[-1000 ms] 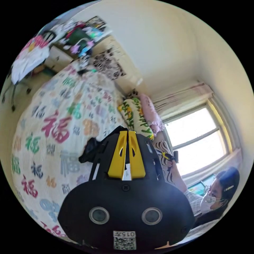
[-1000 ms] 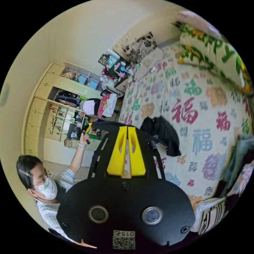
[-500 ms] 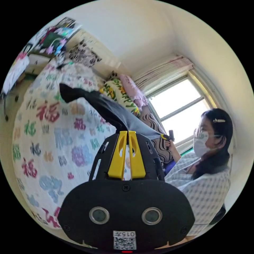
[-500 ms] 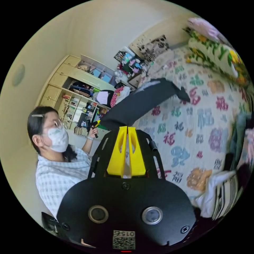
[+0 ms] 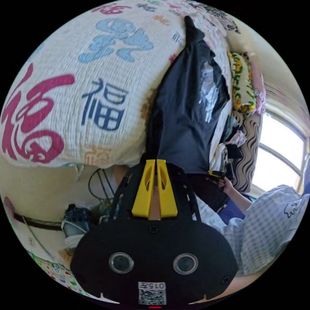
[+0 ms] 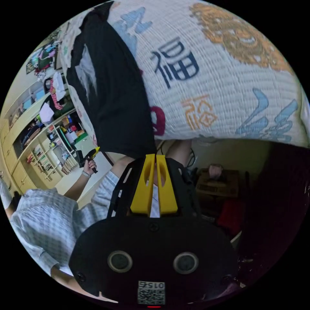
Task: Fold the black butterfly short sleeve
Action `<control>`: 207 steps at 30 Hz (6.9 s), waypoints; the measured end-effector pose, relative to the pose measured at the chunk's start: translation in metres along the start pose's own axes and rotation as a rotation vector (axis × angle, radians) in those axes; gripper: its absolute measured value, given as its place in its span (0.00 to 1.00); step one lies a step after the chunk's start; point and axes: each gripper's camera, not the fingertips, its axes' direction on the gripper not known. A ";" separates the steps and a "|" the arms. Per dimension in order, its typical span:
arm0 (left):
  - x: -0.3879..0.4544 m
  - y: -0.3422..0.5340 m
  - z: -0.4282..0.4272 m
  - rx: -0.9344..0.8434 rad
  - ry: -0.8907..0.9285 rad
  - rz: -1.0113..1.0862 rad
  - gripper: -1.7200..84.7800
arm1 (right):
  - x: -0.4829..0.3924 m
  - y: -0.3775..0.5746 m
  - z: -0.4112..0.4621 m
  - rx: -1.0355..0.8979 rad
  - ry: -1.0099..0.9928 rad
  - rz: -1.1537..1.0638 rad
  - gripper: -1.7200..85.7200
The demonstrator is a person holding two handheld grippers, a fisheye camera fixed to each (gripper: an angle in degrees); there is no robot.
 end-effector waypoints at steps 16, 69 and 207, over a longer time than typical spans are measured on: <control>-0.061 -0.089 0.068 -0.267 -0.487 -0.196 0.11 | 0.040 -0.012 -0.072 0.183 0.099 0.150 0.04; 0.358 -0.498 0.245 0.016 0.229 1.005 0.09 | 0.112 -0.285 -0.247 0.713 -0.150 -0.011 0.02; -0.007 -0.060 -0.066 0.040 -0.599 0.214 0.12 | 0.152 -0.324 0.096 0.134 0.470 0.003 0.08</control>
